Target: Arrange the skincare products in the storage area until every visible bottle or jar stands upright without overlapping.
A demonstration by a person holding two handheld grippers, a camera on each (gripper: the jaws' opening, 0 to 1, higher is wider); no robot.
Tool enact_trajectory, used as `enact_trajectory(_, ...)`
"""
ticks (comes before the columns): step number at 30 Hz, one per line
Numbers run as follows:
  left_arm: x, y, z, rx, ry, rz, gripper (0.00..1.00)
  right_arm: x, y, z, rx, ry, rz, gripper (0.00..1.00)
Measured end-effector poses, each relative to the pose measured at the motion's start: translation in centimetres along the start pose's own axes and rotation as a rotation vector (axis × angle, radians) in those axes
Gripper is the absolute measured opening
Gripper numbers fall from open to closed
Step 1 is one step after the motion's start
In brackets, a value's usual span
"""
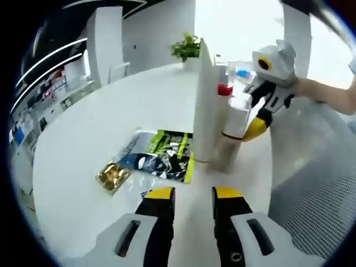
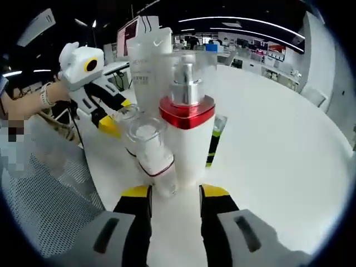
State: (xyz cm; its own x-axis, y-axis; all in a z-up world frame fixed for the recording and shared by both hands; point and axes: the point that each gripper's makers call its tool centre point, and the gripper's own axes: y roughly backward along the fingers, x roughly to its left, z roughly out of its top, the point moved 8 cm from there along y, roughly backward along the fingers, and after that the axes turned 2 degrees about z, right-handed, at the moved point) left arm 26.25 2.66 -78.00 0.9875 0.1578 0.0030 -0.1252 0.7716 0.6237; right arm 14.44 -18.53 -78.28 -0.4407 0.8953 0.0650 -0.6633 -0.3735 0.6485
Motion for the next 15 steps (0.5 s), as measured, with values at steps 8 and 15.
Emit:
enact_trajectory(8, 0.7, -0.9, 0.1, -0.008, 0.006, 0.037, 0.28, -0.3, 1.6, 0.8, -0.021, 0.036, -0.027, 0.50)
enact_trajectory(15, 1.3, -2.4, 0.1, -0.012, 0.138, 0.043, 0.18, -4.5, 3.1, 1.0, 0.001, 0.037, -0.115, 0.44)
